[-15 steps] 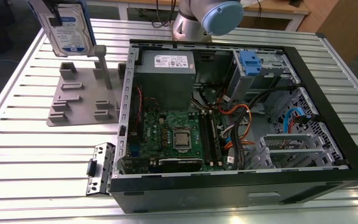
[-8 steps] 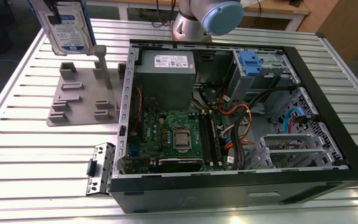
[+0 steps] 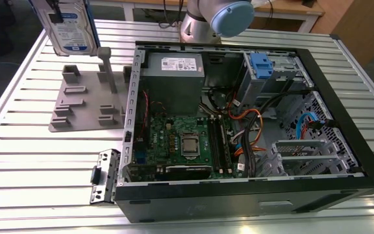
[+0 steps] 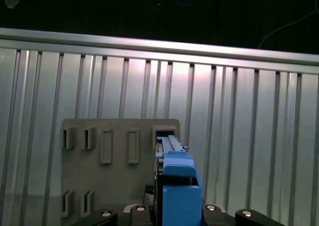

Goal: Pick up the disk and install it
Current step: 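Pick up the disk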

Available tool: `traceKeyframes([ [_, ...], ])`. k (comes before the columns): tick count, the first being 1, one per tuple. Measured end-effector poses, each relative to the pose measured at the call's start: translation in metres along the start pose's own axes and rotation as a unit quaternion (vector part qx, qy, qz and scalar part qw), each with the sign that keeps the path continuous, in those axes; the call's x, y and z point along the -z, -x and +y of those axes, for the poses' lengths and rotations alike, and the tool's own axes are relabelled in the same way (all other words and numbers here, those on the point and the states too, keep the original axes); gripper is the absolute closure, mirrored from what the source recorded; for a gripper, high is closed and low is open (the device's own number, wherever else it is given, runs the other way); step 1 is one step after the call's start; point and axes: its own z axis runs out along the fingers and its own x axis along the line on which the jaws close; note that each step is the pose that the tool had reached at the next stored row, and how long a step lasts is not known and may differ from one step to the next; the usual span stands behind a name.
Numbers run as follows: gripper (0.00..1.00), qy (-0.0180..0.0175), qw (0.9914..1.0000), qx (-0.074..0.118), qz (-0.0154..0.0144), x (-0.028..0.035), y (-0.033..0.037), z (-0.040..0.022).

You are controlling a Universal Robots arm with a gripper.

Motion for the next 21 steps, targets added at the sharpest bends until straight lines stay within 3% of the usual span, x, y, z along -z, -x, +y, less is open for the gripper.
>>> traceKeyframes([
  [21,0.64,-0.0001,1.0,0.0,0.0,0.0158,0.0003,0.0003],
])
